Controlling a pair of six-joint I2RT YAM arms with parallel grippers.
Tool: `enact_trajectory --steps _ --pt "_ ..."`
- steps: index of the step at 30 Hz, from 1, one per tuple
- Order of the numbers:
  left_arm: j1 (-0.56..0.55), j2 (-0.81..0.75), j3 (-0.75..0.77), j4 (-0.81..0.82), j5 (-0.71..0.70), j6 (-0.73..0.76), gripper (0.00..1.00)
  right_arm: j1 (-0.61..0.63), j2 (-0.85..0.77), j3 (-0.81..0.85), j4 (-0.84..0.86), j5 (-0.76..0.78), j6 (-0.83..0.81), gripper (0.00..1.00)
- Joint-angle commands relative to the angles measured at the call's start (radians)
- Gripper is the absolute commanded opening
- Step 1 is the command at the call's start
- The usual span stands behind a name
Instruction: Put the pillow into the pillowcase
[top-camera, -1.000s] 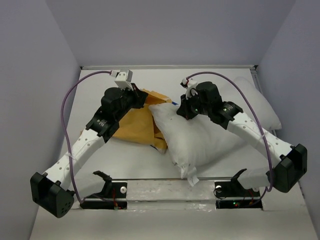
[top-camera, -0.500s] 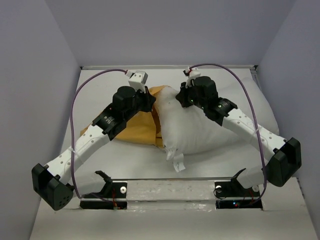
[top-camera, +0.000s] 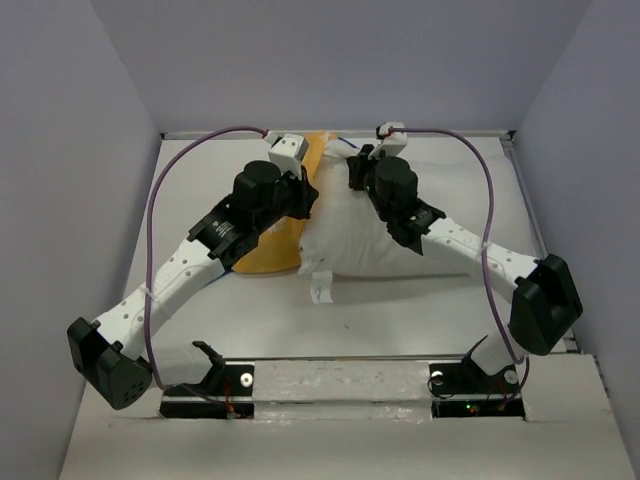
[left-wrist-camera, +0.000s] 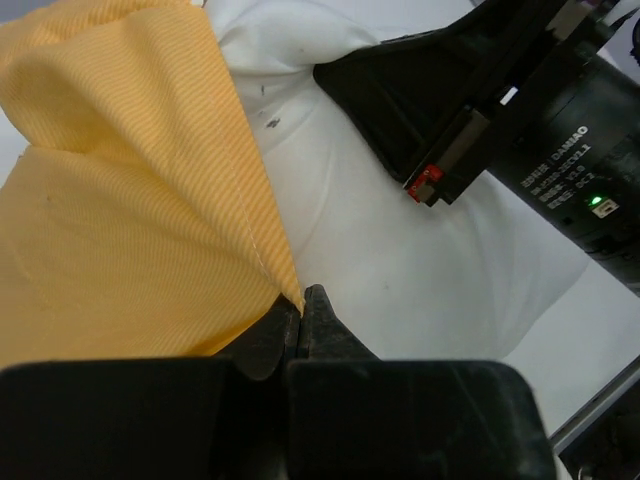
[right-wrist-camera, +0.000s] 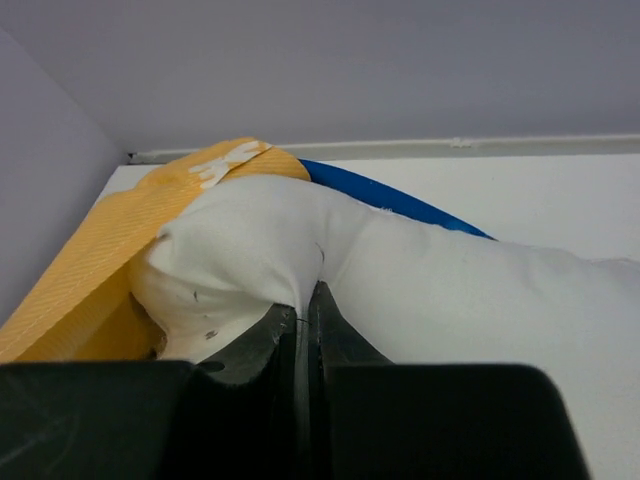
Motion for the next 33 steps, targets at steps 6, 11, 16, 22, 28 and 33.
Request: enact_trajectory --steps 6,11,16,22,28,33 --pt "-0.009 0.052 0.122 0.017 -0.022 -0.001 0.0 0.006 -0.015 -0.044 0.004 -0.062 0.007 0.66" --pt "-0.009 0.063 0.089 0.083 -0.025 -0.042 0.0 0.006 -0.196 -0.123 -0.177 -0.335 0.041 0.93" --pt "-0.009 0.067 0.071 0.129 -0.028 -0.071 0.0 0.041 -0.308 -0.229 -0.263 -0.521 0.075 0.98" --pt "-0.007 0.053 0.031 0.157 -0.042 -0.087 0.0 0.167 -0.309 -0.288 -0.351 -0.495 0.078 0.98" --pt "-0.007 0.023 0.001 0.164 -0.048 -0.094 0.0 0.265 -0.163 -0.237 -0.47 -0.298 0.089 1.0" --pt "-0.009 0.003 -0.051 0.178 -0.002 -0.126 0.0 0.265 0.015 -0.16 -0.434 -0.028 0.132 0.49"
